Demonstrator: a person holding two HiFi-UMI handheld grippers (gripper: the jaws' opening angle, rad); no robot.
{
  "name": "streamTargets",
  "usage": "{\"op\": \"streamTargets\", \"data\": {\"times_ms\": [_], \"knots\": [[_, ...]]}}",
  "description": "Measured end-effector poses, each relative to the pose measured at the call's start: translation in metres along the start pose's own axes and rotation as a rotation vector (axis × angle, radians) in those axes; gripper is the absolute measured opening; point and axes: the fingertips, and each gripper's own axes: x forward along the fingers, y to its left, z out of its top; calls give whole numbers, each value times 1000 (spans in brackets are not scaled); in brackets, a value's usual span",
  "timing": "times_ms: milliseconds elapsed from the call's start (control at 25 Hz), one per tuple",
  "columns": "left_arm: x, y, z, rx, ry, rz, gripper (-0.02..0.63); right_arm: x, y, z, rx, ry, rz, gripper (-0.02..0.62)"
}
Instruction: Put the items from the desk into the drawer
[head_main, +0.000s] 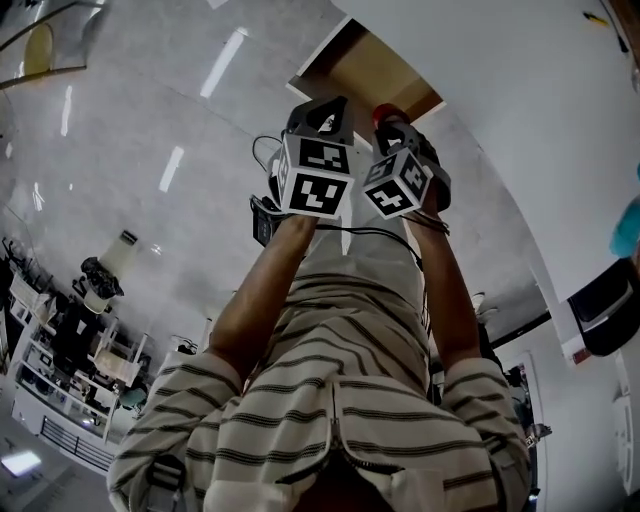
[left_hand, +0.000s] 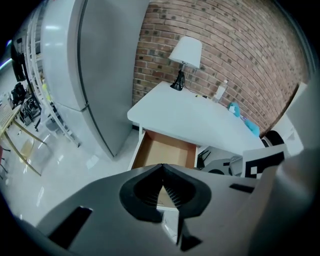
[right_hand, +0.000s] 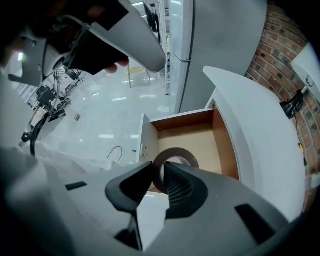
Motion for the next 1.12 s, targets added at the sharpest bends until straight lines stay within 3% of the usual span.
{"op": "streamTargets", "data": {"times_ms": [480, 1120], "knots": [[39, 0, -28, -54, 83, -50, 8, 46, -25, 2, -35, 13, -40, 80], [71, 7, -51, -87, 131, -49, 8, 103, -40, -5, -36, 57, -60, 80]]}}
